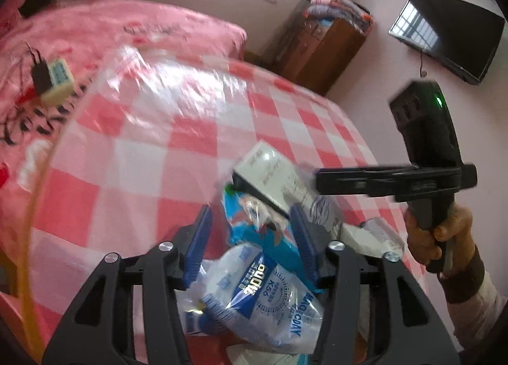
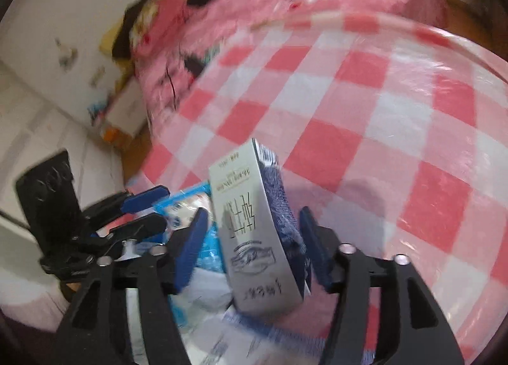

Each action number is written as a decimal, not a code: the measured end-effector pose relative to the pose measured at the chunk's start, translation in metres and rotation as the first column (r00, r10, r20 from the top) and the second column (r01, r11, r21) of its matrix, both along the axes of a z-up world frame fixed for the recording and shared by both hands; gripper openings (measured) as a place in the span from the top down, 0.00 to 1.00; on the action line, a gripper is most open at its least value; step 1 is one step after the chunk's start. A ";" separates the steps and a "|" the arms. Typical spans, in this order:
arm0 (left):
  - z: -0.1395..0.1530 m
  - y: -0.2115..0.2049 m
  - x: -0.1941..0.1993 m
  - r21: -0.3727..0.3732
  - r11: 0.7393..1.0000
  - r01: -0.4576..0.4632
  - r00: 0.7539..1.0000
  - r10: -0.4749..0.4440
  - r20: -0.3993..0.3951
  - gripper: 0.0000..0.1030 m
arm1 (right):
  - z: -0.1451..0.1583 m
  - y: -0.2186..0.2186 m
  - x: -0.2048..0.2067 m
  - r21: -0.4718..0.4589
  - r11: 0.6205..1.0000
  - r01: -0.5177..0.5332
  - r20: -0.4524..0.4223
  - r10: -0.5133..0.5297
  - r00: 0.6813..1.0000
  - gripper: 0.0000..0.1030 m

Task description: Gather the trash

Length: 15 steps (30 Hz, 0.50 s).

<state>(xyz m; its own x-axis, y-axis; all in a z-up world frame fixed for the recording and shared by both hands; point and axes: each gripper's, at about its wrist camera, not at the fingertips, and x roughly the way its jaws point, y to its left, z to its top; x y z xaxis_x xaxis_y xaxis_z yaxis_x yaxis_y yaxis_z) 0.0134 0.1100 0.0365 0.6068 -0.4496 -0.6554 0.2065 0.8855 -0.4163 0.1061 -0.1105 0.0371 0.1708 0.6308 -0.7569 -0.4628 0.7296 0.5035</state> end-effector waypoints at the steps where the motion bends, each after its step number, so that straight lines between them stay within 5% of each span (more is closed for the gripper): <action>1: 0.004 0.003 -0.001 -0.002 1.000 -0.008 1.000 0.008 0.012 0.36 | 0.006 -0.007 -0.003 0.017 1.000 0.015 0.016 -0.015 1.000 0.32; 7: 0.042 0.016 -0.023 -0.018 0.999 -0.051 0.997 0.052 0.062 0.29 | 0.030 -0.048 -0.041 0.053 0.996 0.071 0.116 -0.077 0.990 0.24; 15: 0.048 0.004 -0.067 -0.192 0.979 0.062 0.995 -0.075 -0.063 0.27 | 0.018 -0.066 -0.079 -0.009 1.000 0.008 0.179 -0.007 0.984 0.19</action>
<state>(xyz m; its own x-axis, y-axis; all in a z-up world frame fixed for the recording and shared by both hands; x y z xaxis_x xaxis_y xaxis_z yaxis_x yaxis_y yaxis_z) -0.0539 0.1135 0.0849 0.5261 -0.6090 -0.5935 0.2288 0.7736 -0.5909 0.0267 -0.1768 0.0555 0.3087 0.6221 -0.7195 -0.5394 0.7376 0.4063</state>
